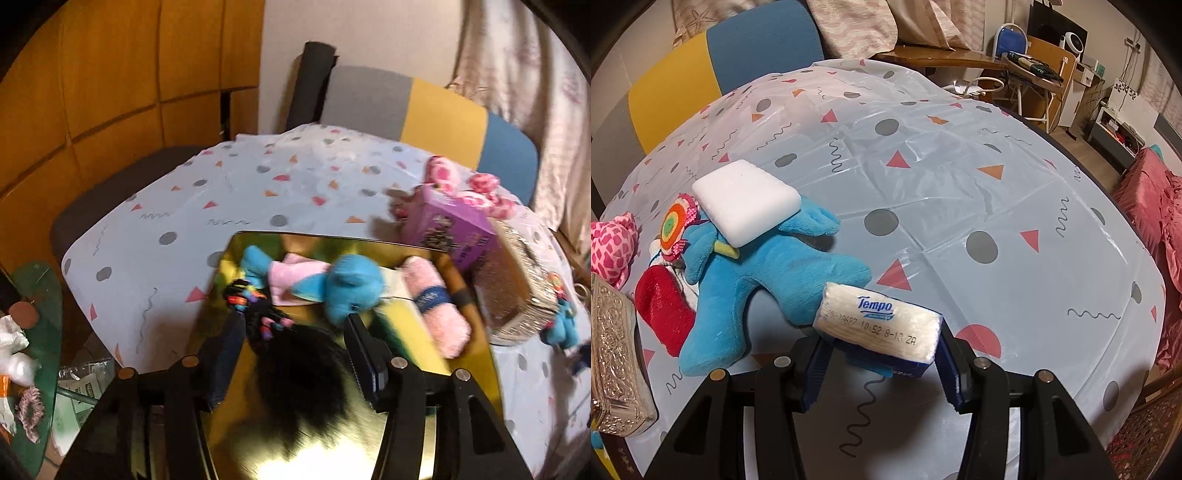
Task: Organize soft objects
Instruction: 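Carry the black hair bundle into the gold tray and open the left tool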
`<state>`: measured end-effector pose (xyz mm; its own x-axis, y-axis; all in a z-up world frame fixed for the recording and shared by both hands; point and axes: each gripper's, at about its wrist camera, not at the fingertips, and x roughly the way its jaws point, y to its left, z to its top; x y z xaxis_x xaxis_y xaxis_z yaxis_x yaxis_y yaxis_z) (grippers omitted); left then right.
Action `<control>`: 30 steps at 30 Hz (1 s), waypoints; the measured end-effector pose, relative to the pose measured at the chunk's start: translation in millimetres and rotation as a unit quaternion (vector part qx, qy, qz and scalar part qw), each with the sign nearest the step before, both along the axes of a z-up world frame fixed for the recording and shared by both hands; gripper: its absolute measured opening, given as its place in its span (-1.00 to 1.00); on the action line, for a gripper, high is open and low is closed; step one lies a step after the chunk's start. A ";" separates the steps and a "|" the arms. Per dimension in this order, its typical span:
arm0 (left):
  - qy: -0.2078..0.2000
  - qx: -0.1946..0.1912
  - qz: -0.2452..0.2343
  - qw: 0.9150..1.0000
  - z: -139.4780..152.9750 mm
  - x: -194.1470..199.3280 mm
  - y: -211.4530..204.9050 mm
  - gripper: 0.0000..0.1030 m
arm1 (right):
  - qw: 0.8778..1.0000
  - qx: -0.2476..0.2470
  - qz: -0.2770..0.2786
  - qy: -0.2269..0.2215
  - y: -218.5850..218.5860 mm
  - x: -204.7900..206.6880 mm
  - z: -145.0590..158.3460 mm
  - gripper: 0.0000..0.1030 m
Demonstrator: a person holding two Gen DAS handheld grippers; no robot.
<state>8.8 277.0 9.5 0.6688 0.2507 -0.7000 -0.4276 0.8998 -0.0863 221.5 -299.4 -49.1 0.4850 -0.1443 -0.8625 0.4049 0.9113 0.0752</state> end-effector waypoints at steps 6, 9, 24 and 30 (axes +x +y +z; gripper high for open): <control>-0.012 0.006 -0.038 0.999 7.4 -6.3 -38.6 0.15 | 1.000 0.003 -0.003 -0.009 -0.1 -3.6 3.2 0.01; -0.013 0.008 -0.052 0.999 8.3 -9.0 -53.6 0.16 | 1.000 0.006 -0.002 -0.012 0.4 -4.5 4.4 0.01; -0.005 0.014 -0.080 0.997 1.3 -15.3 -82.0 0.20 | 0.997 0.034 -0.010 -0.065 -7.1 -14.4 21.3 0.01; -0.005 0.006 -0.074 0.997 -1.6 -18.0 -75.5 0.20 | 0.993 0.055 0.015 -0.105 -0.4 -20.3 36.9 0.01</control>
